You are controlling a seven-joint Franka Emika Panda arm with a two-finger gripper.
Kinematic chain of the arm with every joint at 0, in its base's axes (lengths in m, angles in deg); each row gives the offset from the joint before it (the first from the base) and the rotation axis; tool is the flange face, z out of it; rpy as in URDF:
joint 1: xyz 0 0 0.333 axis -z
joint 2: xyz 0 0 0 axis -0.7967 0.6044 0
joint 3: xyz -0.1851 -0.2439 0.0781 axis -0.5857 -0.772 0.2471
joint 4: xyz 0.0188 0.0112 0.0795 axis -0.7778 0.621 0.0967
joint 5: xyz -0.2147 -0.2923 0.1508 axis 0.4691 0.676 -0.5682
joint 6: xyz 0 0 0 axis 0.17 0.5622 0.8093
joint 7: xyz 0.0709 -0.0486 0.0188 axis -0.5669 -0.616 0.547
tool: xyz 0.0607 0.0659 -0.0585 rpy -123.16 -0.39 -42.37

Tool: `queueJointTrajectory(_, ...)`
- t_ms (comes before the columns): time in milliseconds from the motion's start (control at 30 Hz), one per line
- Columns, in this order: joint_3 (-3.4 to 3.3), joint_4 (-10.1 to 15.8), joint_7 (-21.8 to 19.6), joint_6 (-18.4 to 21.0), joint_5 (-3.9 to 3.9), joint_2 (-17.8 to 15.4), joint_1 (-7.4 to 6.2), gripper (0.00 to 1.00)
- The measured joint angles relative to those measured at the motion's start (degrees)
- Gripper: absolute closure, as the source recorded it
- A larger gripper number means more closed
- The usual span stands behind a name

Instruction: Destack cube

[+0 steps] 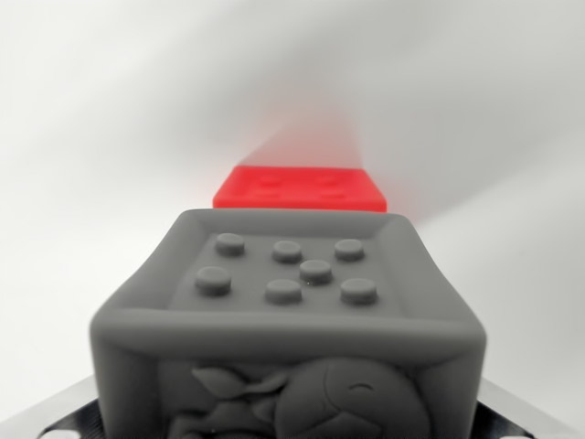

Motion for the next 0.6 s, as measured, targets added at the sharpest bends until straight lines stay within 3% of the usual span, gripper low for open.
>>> queueJointTrajectory(600, 0.06, 0.2, 0.1, 5.0, -0.17, -5.2, 0.00, 1.00)
